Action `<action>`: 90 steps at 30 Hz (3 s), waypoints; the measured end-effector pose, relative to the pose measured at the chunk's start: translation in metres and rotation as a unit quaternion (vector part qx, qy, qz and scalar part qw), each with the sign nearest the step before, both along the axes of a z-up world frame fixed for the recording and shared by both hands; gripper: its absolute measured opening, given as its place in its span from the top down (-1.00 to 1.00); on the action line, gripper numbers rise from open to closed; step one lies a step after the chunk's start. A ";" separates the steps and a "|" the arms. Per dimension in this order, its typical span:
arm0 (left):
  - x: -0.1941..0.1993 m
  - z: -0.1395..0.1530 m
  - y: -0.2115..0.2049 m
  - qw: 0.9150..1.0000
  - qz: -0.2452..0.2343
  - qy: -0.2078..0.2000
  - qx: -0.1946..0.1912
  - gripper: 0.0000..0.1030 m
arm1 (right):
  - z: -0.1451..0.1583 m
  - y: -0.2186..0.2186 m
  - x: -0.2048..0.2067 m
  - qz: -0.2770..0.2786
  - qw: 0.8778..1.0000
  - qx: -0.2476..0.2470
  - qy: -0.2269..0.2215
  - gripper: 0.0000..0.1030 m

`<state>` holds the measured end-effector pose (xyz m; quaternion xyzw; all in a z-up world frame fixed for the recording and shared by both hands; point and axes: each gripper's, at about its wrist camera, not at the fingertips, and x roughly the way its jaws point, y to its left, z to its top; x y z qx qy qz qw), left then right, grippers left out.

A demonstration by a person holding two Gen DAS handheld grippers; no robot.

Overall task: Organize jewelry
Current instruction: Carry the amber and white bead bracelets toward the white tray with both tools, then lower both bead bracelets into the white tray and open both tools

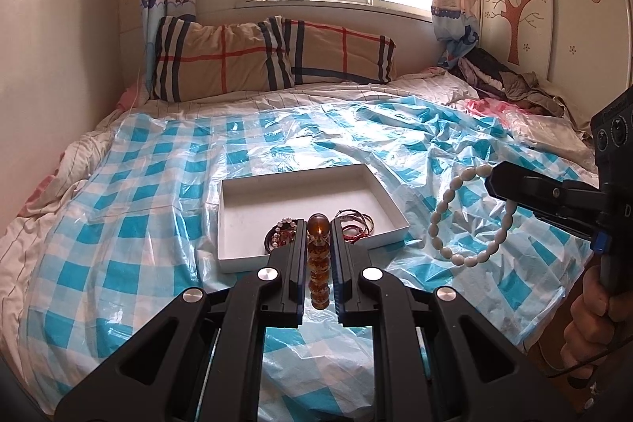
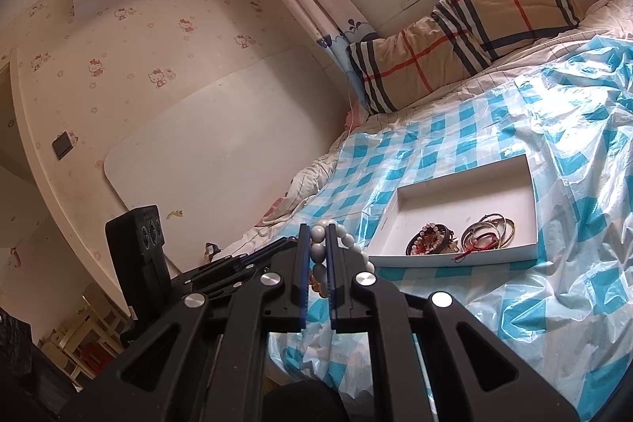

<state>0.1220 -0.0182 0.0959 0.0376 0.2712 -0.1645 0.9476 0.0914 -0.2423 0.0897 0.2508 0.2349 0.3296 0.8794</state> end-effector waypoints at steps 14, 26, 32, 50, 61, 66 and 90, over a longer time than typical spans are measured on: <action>0.017 -0.011 -0.008 1.000 0.000 0.004 0.007 0.80 | -0.007 0.004 0.012 -0.010 1.000 -0.007 -0.001 0.84; 0.033 -0.016 -0.012 1.000 0.002 0.003 0.010 0.80 | -0.022 0.004 0.032 -0.015 1.000 -0.013 0.005 0.84; 0.048 -0.023 -0.013 1.000 0.003 0.009 0.011 0.80 | -0.029 0.004 0.044 -0.018 1.000 -0.013 0.008 0.84; 0.083 -0.043 -0.021 1.000 0.003 0.008 0.015 0.80 | -0.056 -0.002 0.084 -0.031 0.999 -0.022 0.025 0.84; 0.108 -0.058 -0.028 1.000 0.004 0.010 0.013 0.80 | -0.076 -0.007 0.116 -0.039 0.998 -0.026 0.039 0.84; 0.116 -0.061 -0.031 1.000 0.004 0.011 0.012 0.80 | -0.082 -0.007 0.126 -0.042 0.998 -0.027 0.041 0.83; 0.139 -0.085 -0.028 0.999 0.017 0.031 0.011 0.80 | -0.129 -0.022 0.129 -0.080 0.980 -0.140 0.118 0.17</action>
